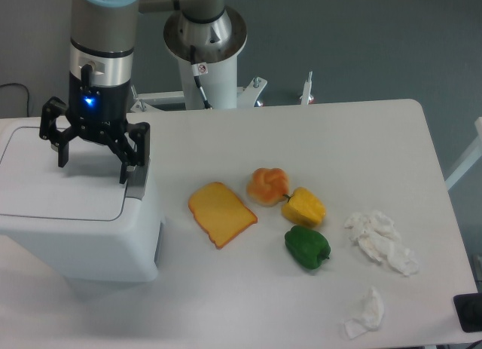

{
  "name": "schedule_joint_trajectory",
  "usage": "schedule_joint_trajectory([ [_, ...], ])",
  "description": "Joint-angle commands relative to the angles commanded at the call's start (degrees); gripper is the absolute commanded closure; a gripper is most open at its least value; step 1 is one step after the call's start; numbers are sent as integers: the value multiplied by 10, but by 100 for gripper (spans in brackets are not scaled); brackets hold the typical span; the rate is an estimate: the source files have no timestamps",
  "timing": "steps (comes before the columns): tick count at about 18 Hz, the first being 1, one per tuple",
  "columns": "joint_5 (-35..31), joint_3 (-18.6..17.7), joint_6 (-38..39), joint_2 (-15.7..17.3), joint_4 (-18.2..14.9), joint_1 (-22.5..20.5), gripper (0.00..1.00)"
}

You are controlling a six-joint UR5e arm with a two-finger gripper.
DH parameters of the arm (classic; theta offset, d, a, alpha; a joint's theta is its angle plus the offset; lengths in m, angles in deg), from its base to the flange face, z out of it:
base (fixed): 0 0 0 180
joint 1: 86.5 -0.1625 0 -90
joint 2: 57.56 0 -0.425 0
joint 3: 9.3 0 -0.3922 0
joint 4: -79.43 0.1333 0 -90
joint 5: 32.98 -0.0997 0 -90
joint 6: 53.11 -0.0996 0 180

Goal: Close the trash can
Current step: 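Press the lid flat onto the trash can with the gripper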

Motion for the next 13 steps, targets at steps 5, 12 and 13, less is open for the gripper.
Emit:
schedule_joint_trajectory([
  [5,1,2,0,5,1,-1,0],
  [12,3,9,-2,13,0,-17,0],
  [13,3,11,-3,15,0,-25,0],
])
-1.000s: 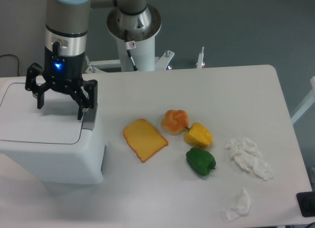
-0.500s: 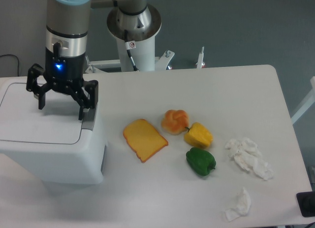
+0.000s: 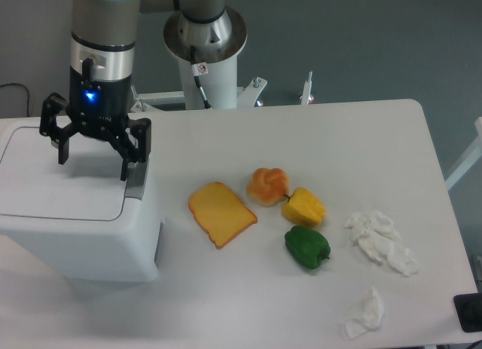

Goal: Close the trash can

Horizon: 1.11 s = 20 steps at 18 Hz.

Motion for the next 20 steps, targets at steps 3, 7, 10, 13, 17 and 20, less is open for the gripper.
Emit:
schedule_joint_trajectory([
  [3,-3,3,-6,1,0,-25,0],
  [7,-25,6,-59,-2,-2,-66,0],
  [10,-26,6,-156,-3,-3,-96,0],
  [13,-27,5,-241,-3,-4,-132,0],
  [17,-48,-4,-342,-5,-5,-173,0],
  [20,-83,-6,-440,-6,-8,-194,0],
])
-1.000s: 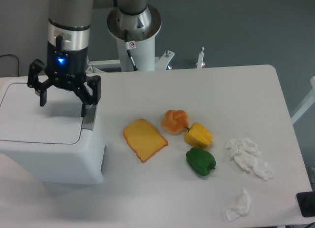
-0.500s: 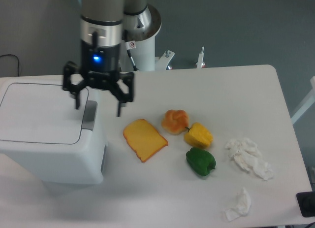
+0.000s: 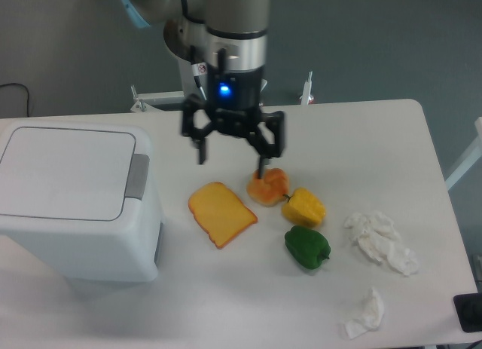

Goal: Close the trash can

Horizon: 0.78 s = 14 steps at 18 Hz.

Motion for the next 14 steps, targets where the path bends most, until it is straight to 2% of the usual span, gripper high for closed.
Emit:
schedule_joint_trajectory([
  [3,-65,-1,-81,-8,-8,-11,0],
  [6,-110,-2,-171,-9,-32,-18,0],
  [10,-120,-2,-266,0,-72,-44,0],
  [14,-116,-3,-366,25,-126,-104,0],
])
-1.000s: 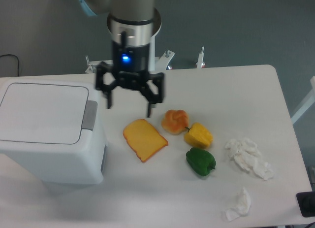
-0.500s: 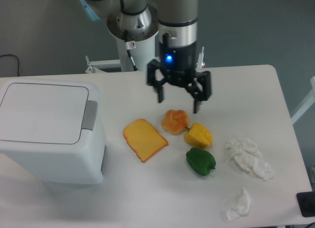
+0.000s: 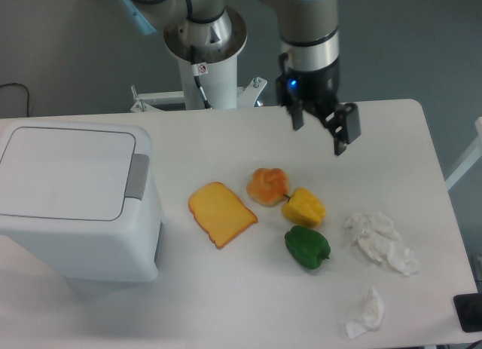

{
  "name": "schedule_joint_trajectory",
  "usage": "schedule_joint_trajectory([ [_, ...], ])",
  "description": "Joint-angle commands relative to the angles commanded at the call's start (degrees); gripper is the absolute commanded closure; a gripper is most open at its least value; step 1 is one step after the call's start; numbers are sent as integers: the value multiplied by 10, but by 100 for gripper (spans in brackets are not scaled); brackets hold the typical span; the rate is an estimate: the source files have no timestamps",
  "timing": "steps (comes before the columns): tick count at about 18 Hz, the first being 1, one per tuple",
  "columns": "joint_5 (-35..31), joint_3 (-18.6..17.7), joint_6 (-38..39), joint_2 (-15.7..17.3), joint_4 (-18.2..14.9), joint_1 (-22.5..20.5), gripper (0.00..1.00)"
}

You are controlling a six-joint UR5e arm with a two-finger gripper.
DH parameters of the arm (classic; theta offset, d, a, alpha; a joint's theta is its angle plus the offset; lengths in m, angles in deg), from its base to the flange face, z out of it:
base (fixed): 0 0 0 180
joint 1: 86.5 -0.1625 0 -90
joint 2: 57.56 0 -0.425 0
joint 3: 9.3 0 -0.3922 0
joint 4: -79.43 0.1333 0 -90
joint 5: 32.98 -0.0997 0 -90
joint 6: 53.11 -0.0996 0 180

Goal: Close the trash can

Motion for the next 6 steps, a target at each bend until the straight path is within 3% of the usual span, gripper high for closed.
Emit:
schedule_joint_trajectory([
  [6,16,0,-38,4,-9,-21,0],
])
